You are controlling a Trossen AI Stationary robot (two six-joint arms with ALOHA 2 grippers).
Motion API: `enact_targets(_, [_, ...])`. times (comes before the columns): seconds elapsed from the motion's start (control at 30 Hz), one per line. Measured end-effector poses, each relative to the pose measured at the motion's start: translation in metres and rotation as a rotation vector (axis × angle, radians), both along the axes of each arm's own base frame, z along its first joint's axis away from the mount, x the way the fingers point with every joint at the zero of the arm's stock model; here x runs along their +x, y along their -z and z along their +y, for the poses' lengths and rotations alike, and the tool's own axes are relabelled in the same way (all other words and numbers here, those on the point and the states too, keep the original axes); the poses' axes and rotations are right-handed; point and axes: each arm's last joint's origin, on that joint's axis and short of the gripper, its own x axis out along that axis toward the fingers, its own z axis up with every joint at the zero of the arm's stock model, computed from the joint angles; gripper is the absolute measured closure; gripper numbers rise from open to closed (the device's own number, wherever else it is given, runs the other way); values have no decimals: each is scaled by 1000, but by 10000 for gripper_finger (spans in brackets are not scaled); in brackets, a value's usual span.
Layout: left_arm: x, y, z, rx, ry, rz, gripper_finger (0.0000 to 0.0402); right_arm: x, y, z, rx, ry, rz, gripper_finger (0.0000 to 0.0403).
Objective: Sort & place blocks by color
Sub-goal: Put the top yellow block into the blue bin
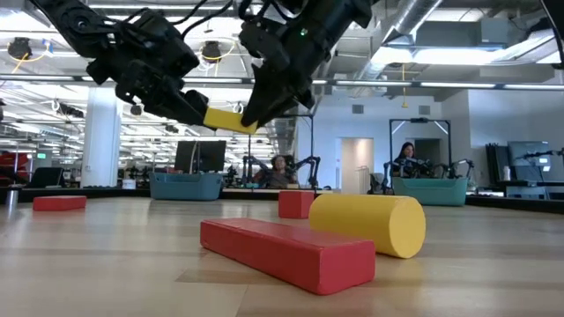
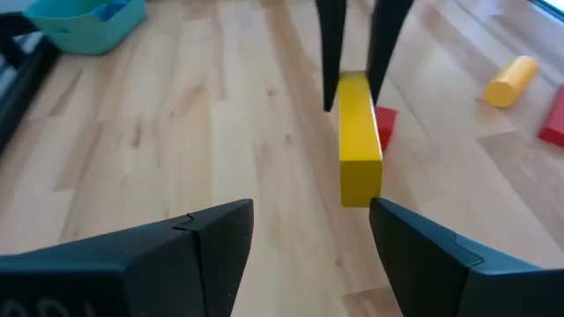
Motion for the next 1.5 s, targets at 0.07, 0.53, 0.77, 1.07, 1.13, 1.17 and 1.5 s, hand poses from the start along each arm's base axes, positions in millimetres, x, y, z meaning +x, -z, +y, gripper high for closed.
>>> enact_targets(0.07, [2,0,-5,-15,11,-1,180,0,0,3,0,-8,3,361])
enact_targets(0.53, [6,-3,-13,-37,90,-36,180,3,-3,3,-29,-21,-34,361])
enact_targets(0.77, [7,-5,-12,-39,72,-57,199,4,-4,11,-30,-47,-54,360])
enact_targets(1.07, [7,-5,-13,-45,111,-58,366,4,-4,12,-60,-73,-45,358])
enact_targets(1.13, [7,-5,-12,-45,106,-61,376,4,-4,13,-68,-81,-46,353])
enact_targets(1.17, [7,-5,-12,-44,101,-64,376,4,-4,14,-70,-80,-47,348])
enact_targets(1.5, [4,-7,9,58,-326,-36,361,-9,5,8,-229,224,78,265])
